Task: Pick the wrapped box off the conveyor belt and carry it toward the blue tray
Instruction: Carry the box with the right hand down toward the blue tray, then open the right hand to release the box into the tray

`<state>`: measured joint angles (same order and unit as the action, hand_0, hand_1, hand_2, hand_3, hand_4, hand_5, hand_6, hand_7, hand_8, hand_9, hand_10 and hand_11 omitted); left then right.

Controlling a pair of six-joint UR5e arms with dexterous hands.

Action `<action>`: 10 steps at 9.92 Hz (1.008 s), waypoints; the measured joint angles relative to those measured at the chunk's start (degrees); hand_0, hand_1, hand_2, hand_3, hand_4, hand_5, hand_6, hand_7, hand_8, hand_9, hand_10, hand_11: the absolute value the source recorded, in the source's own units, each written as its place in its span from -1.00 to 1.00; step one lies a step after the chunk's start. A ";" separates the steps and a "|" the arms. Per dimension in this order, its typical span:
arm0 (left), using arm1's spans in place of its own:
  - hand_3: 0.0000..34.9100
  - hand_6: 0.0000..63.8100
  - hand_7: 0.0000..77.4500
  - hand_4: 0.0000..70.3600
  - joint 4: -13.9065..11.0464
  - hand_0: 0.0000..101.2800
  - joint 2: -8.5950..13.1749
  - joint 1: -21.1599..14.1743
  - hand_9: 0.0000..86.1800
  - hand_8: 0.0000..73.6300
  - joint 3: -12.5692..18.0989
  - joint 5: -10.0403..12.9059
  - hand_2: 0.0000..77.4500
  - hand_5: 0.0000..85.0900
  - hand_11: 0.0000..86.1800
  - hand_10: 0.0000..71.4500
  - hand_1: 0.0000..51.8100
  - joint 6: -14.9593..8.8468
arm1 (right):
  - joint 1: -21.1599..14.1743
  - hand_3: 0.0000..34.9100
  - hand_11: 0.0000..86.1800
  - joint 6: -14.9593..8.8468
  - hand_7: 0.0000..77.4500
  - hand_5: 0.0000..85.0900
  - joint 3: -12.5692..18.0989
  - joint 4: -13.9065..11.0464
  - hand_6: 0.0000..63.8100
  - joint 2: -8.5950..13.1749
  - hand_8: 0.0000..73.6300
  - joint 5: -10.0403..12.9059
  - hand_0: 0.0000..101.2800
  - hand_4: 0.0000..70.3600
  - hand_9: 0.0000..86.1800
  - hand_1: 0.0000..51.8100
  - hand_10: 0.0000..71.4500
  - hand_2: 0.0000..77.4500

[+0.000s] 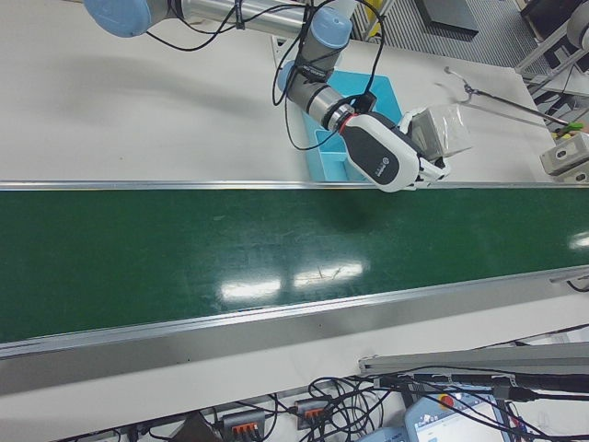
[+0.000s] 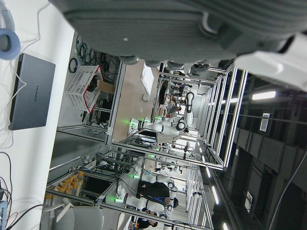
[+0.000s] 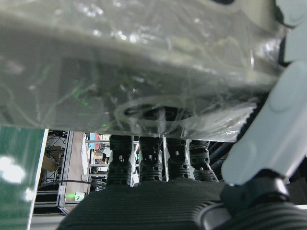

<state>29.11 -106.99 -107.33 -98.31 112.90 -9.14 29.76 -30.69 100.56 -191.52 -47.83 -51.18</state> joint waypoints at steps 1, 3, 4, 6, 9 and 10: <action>-1.00 -1.00 -0.99 -1.00 0.00 -1.00 0.00 0.00 -0.99 -0.99 0.00 0.00 -0.99 -0.97 -0.99 -0.98 -1.00 0.00 | -2.12 -1.00 0.00 -1.66 -0.08 0.44 -0.04 1.66 0.38 0.08 0.50 1.61 -0.08 -0.44 0.13 -0.98 0.60 -0.16; -1.00 -1.00 -1.00 -1.00 0.00 -1.00 0.00 0.00 -0.99 -0.99 0.00 0.00 -0.99 -0.99 -0.99 -0.98 -1.00 0.00 | -4.31 -1.00 0.03 -3.96 -0.06 0.46 -0.26 4.19 0.40 -0.06 0.53 2.78 -0.08 -0.44 0.15 -0.98 0.62 -0.16; -1.00 -1.00 -0.99 -1.00 0.00 -1.00 0.00 0.00 -1.00 -0.99 0.00 0.00 -0.99 -0.97 -0.99 -0.98 -1.00 0.00 | -4.80 -1.00 0.06 -4.37 -0.06 0.49 -0.34 4.67 0.40 -0.27 0.53 2.72 -0.08 -0.44 0.19 -0.98 0.63 -0.16; -1.00 -1.00 -1.00 -1.00 0.00 -1.00 0.00 0.00 -0.99 -0.99 0.00 0.00 -0.99 -0.99 -0.99 -0.98 -1.00 0.00 | -5.73 -1.00 0.11 -4.66 -0.03 0.50 -0.53 5.07 0.42 -0.33 0.54 2.55 -0.08 -0.44 0.25 -1.00 0.66 -0.13; -1.00 -1.00 -0.99 -1.00 0.00 -1.00 0.00 0.00 -0.99 -0.99 0.00 0.00 -0.99 -0.97 -0.99 -0.98 -1.00 0.00 | -6.71 -1.00 0.23 -4.72 -0.23 0.50 -1.03 5.47 0.49 -0.04 0.17 2.51 -0.05 -0.44 0.22 -0.96 0.42 -0.93; -1.00 -1.00 -0.99 -1.00 0.00 -1.00 0.00 0.00 -1.00 -0.99 0.00 0.00 -0.99 -0.97 -0.99 -0.98 -1.00 0.00 | -6.82 -0.92 -0.06 -4.71 -0.25 0.64 -1.06 5.55 0.35 -0.07 -0.05 2.50 -0.06 -0.46 0.04 -0.94 0.01 -0.96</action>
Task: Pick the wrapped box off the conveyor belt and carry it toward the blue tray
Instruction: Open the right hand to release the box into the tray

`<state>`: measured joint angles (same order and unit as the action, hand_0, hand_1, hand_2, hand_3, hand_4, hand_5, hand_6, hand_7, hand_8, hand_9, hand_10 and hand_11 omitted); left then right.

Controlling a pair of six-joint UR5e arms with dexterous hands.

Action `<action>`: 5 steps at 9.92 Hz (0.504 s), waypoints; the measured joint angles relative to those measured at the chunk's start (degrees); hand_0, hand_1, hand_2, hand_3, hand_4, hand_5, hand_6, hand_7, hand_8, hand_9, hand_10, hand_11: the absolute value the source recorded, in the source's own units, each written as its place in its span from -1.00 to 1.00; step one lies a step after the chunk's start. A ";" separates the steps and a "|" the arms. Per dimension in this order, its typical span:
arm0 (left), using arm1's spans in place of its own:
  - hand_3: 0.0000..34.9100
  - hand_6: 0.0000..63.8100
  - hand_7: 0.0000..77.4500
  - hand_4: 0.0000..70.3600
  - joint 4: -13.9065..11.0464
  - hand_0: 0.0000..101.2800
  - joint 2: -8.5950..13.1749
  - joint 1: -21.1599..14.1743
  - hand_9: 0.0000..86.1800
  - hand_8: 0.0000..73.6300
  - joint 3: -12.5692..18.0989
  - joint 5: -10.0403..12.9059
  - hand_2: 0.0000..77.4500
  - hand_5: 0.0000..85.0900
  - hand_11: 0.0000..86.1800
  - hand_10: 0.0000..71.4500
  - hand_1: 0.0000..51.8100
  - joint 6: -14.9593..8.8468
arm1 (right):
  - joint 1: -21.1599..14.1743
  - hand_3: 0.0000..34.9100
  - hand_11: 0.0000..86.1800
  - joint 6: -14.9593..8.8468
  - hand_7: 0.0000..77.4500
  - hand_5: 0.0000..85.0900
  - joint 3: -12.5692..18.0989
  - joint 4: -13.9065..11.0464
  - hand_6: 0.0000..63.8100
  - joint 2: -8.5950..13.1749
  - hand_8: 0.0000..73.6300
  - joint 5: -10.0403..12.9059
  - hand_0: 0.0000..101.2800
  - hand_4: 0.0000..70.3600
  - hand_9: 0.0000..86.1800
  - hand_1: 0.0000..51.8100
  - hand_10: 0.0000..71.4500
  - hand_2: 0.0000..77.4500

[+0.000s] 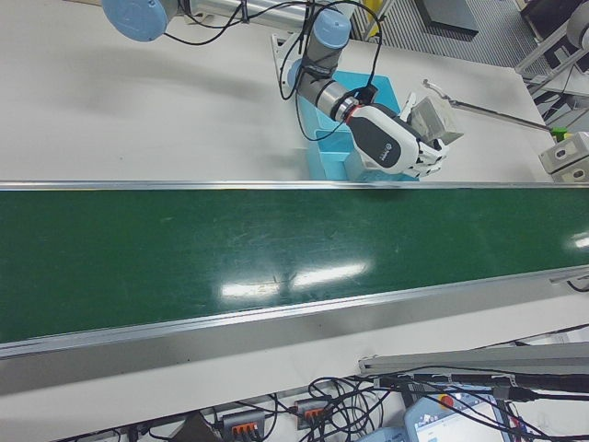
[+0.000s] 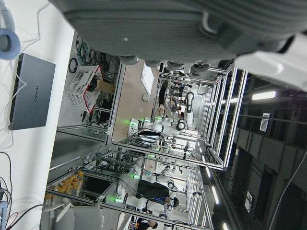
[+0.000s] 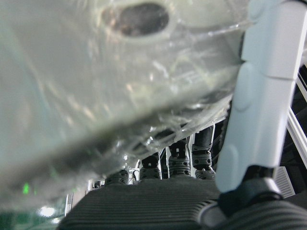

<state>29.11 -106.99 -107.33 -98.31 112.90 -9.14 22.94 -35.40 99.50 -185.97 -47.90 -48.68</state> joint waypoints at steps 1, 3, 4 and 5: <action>-1.00 -1.00 -0.99 -1.00 0.00 -1.00 0.00 0.00 -1.00 -0.99 0.00 0.00 -0.99 -0.97 -0.99 -0.98 -1.00 0.00 | -0.05 -0.65 -0.28 0.00 -0.49 0.51 0.00 0.04 0.11 -0.03 -0.33 0.01 -0.06 -0.61 -0.19 -0.39 -0.28 -1.00; -1.00 -1.00 -1.00 -1.00 0.00 -1.00 0.00 0.00 -0.99 -0.99 0.00 0.00 -0.99 -0.97 -0.99 -0.98 -1.00 0.00 | -0.08 -0.44 -0.49 -0.01 -0.73 0.38 -0.06 0.07 -0.11 -0.05 -0.61 0.06 -0.08 -0.83 -0.38 -0.39 -0.60 -1.00; -1.00 -1.00 -1.00 -1.00 0.00 -1.00 0.00 0.00 -1.00 -0.99 0.00 0.00 -0.99 -0.97 -0.99 -0.98 -1.00 0.00 | -0.09 0.12 -0.96 0.01 -0.92 -0.10 -0.06 0.08 -0.69 -0.07 -0.91 0.07 -0.08 -0.94 -0.94 -0.92 -1.00 -0.96; -1.00 -1.00 -1.00 -1.00 0.00 -1.00 0.00 0.00 -0.99 -0.99 0.00 0.00 -0.99 -0.97 -0.99 -1.00 -1.00 0.00 | -0.09 0.16 -0.96 0.03 -0.89 -0.46 -0.04 0.08 -0.62 -0.08 -0.91 0.07 -0.08 -0.91 -0.97 -0.54 -1.00 -0.96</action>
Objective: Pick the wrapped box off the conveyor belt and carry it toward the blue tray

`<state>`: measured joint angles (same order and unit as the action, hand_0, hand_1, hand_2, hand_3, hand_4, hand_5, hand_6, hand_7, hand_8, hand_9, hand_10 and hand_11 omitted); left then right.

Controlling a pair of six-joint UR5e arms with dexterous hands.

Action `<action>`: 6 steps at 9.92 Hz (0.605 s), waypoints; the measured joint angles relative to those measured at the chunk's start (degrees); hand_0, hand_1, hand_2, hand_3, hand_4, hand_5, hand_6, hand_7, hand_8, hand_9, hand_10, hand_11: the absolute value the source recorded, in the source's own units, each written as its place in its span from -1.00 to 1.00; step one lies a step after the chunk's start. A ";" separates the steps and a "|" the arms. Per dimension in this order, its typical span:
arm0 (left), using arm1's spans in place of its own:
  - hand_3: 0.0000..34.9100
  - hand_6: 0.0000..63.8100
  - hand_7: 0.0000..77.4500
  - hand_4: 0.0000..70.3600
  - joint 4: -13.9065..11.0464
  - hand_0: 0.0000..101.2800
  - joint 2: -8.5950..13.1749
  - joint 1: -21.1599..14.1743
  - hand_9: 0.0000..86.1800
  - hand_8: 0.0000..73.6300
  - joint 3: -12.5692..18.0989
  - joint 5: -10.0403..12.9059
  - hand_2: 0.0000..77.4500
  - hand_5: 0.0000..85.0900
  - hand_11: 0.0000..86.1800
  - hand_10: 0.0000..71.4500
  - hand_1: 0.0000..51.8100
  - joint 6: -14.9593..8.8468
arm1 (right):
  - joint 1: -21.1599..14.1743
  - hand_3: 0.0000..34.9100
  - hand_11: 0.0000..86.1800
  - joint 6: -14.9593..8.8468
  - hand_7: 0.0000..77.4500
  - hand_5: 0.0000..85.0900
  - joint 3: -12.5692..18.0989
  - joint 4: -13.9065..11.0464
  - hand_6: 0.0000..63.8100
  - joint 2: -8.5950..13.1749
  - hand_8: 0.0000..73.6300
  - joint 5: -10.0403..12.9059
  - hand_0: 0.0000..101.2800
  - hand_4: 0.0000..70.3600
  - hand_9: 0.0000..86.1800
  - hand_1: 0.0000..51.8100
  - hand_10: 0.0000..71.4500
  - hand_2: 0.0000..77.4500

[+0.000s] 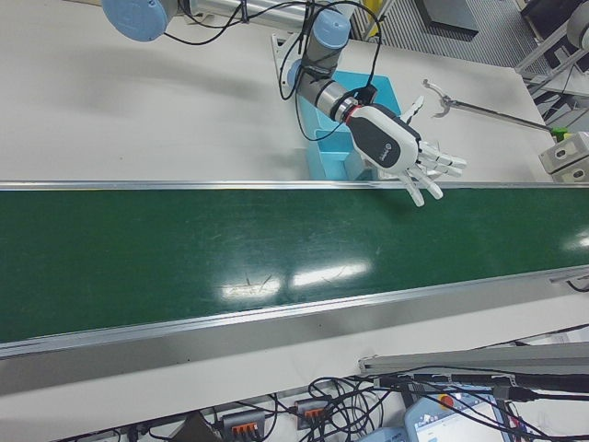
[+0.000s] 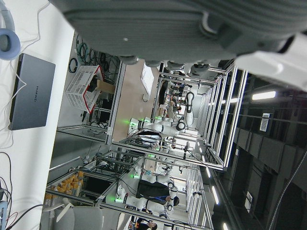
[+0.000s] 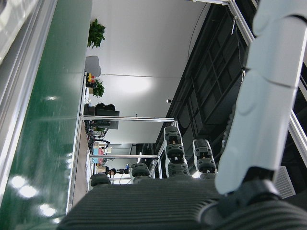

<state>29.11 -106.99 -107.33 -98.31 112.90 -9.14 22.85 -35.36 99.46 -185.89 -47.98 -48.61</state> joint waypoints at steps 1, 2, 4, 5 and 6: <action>-1.00 -1.00 -1.00 -1.00 0.00 -1.00 0.00 0.00 -0.99 -0.99 0.00 0.00 -0.99 -0.97 -0.99 -1.00 -1.00 0.00 | 0.00 0.14 -0.96 0.02 -0.89 -0.69 0.02 0.00 -0.62 -0.01 -0.91 0.00 -0.08 -0.91 -0.97 -0.71 -1.00 -0.97; -1.00 -1.00 -1.00 -1.00 0.00 -1.00 0.00 0.00 -0.99 -0.99 0.00 0.00 -0.99 -0.97 -0.99 -0.98 -1.00 0.00 | 0.04 0.14 -0.96 0.02 -0.89 -0.69 0.16 -0.04 -0.62 -0.04 -0.91 -0.06 -0.08 -0.91 -0.97 -0.71 -1.00 -0.97; -1.00 -1.00 -1.00 -1.00 0.00 -1.00 0.00 0.00 -0.99 -0.99 0.00 0.00 -0.99 -0.97 -0.99 -0.98 -1.00 0.00 | 1.40 0.06 -0.96 -0.02 -0.89 -0.56 0.36 -0.29 -0.61 -0.11 -0.93 -1.66 -0.08 -0.86 -0.96 -0.66 -1.00 -0.97; -1.00 -1.00 -1.00 -1.00 0.00 -1.00 0.00 0.00 -0.99 -0.99 0.00 0.00 -0.99 -0.97 -0.99 -0.98 -1.00 0.00 | 3.09 0.01 -0.96 -0.04 -0.89 -0.54 0.29 -0.50 -0.61 -0.34 -0.91 -3.24 -0.08 -0.86 -0.96 -0.66 -1.00 -0.97; -1.00 -1.00 -0.99 -1.00 0.00 -1.00 0.00 0.00 -1.00 -0.99 0.00 0.00 -0.99 -0.97 -0.99 -0.98 -1.00 0.00 | 5.45 -0.04 -0.96 -0.05 -0.85 -0.47 0.25 -0.68 -0.59 -0.76 -0.91 -5.16 -0.07 -0.83 -0.97 -0.49 -1.00 -0.89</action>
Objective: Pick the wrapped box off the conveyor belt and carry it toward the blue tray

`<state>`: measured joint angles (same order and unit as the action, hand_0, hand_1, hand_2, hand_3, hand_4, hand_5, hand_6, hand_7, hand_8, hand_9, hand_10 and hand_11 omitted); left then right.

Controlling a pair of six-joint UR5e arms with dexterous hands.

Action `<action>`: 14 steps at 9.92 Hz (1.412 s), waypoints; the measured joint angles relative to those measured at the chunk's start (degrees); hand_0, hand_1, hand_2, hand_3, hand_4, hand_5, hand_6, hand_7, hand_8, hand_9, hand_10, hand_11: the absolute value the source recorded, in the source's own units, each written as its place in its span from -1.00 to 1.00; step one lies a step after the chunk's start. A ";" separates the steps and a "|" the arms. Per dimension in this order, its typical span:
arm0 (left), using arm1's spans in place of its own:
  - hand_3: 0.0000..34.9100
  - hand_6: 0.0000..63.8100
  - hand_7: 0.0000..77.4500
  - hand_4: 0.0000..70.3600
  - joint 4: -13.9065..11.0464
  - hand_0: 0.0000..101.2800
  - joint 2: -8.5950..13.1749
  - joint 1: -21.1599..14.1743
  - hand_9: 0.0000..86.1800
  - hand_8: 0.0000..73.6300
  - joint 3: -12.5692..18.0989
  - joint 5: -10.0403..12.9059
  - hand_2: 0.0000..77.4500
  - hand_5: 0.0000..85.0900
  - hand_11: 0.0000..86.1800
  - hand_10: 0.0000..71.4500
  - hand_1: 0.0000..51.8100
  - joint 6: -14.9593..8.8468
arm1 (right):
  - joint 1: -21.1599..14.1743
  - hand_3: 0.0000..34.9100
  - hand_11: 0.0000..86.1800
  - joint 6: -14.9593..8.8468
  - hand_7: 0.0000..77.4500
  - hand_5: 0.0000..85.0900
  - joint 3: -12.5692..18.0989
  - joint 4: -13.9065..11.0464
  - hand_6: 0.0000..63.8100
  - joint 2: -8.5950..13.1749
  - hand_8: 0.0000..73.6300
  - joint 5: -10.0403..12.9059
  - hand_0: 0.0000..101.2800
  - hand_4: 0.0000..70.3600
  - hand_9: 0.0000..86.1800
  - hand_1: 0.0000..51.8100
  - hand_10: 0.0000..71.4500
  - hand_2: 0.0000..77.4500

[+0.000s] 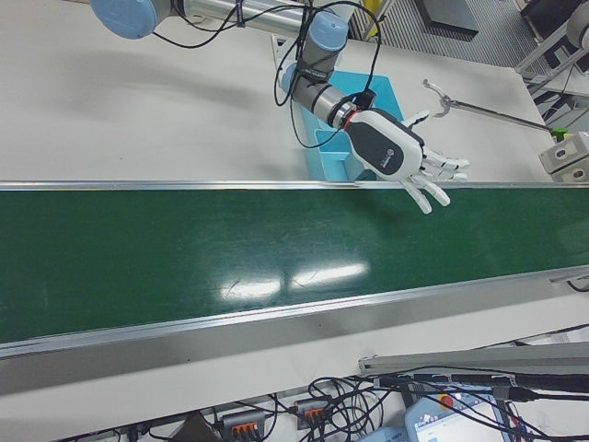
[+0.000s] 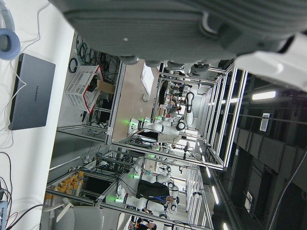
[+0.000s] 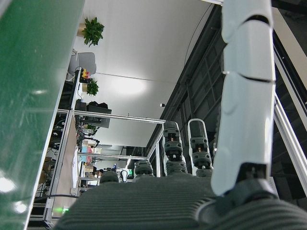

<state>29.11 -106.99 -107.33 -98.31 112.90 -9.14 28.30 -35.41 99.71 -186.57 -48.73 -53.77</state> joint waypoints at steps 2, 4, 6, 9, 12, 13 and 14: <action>-1.00 -1.00 -1.00 -1.00 0.00 -1.00 0.00 0.00 -0.99 -0.99 0.00 0.00 -0.99 -0.97 -0.99 -0.98 -1.00 0.00 | 4.87 -0.22 -0.96 0.02 -0.85 -0.40 0.37 -0.34 -0.59 -1.60 -0.91 -3.50 -0.05 -0.80 -0.97 -0.49 -1.00 -0.77; -1.00 -1.00 -1.00 -1.00 0.00 -1.00 0.00 0.00 -0.99 -0.99 0.00 0.00 -0.99 -0.97 -0.99 -0.98 -1.00 0.00 | 8.45 -0.42 -0.96 0.28 -0.85 -0.37 0.90 -0.96 -0.59 -3.69 -0.91 -4.90 -0.05 -0.75 -0.97 -0.49 -1.00 -0.82; -1.00 -1.00 -1.00 -1.00 0.00 -1.00 0.00 0.00 -1.00 -0.99 0.00 0.00 -0.99 -0.97 -0.99 -0.98 -1.00 0.00 | 10.79 -0.49 -0.96 0.46 -0.85 -0.35 1.15 -1.36 -0.62 -4.89 -0.91 -5.17 -0.05 -0.80 -0.97 -0.49 -1.00 -0.83; -1.00 -1.00 -0.99 -1.00 0.00 -1.00 0.00 0.00 -1.00 -0.99 0.00 0.00 -0.99 -0.97 -0.99 -0.98 -1.00 0.00 | 13.51 -0.66 -0.96 2.79 -0.85 -0.36 1.02 -4.57 -0.66 -5.94 -0.91 -4.52 -0.05 -0.80 -0.97 -0.49 -1.00 -0.85; -1.00 -1.00 -1.00 -1.00 0.00 -1.00 0.00 0.00 -1.00 -0.99 0.00 0.00 -0.99 -0.97 -0.99 -0.98 -1.00 0.00 | 17.00 -0.36 -0.96 7.80 -0.90 -0.36 0.26 -9.47 -0.78 -8.10 -0.88 -3.71 -0.08 -0.91 -0.96 -0.71 -1.00 -0.94; -1.00 -1.00 -1.00 -1.00 0.00 -1.00 0.00 0.00 -1.00 -0.99 0.00 0.00 -0.99 -0.99 -0.99 -0.98 -1.00 0.00 | 17.72 -0.36 -0.96 9.28 -0.90 -0.36 -0.26 -10.17 -0.78 -8.64 -0.88 -3.65 -0.08 -0.91 -0.96 -0.71 -1.00 -0.94; -1.00 -1.00 -1.00 -1.00 0.00 -1.00 0.00 0.00 -1.00 -0.99 0.00 0.00 -0.99 -0.99 -0.99 -0.98 -1.00 0.00 | 18.06 -0.36 -0.96 10.31 -0.93 -0.40 -0.61 -10.50 -0.81 -8.94 -0.88 -3.63 -0.09 -0.95 -0.96 -0.71 -1.00 -0.96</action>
<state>29.11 -106.99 -107.33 -98.31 112.90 -9.14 46.36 -25.10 99.10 -197.06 -57.68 -57.40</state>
